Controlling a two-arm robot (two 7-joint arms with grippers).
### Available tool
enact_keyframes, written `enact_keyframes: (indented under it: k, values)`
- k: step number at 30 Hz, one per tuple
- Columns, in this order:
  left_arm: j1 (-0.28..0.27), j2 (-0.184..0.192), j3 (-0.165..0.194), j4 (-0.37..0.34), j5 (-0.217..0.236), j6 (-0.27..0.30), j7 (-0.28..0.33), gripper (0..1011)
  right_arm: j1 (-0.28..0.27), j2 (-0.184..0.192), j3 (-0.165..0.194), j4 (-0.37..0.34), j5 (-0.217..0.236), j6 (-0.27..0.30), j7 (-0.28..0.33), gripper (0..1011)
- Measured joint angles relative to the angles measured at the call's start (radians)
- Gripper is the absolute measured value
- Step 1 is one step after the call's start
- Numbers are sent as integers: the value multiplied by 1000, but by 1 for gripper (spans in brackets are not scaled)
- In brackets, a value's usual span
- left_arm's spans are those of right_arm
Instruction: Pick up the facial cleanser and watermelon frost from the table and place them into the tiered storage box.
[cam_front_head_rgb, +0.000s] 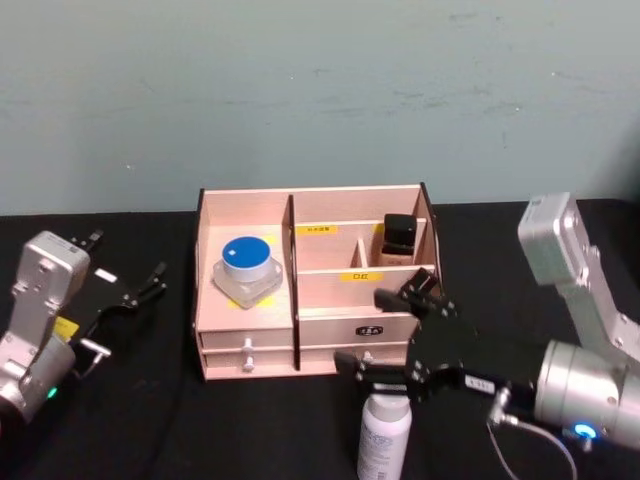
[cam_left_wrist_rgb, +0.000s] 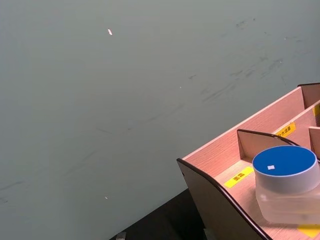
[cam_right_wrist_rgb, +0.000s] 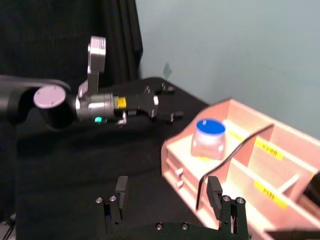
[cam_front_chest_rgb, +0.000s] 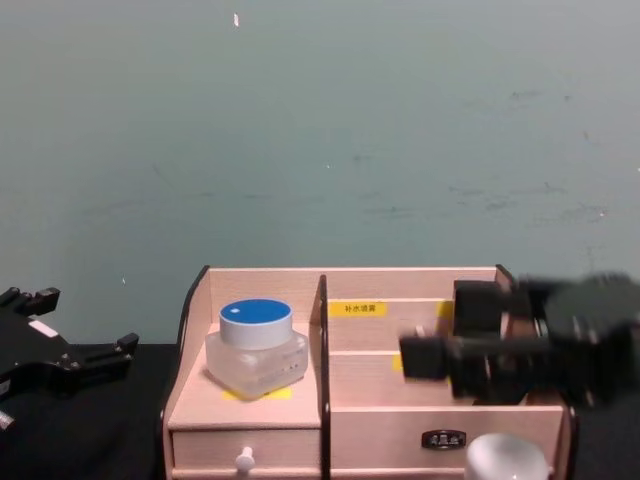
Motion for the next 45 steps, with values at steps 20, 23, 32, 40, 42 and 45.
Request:
enact_keyframes:
  k: [20,23,32,40,42,45]
  values:
    - [0,0,0,0,0,0,0,1001,-89,15,-6,20,-37,35,-36,1003]
    - [0,0,0,0,0,0,0,1001,-91,8,-10,27,-47,39,-35,1003]
    - [0,0,0,0,0,0,0,1001,-94,-13,-31,61,-82,53,-25,1002]
    - [0,0,0,0,0,0,0,1001,-102,-31,-43,85,-110,58,-19,1003]
    - [0,0,0,0,0,0,0,1001,-104,-37,-45,92,-116,57,-14,1002]
    - [0,0,0,0,0,0,0,1001,-105,-46,-47,100,-124,53,-9,1003]
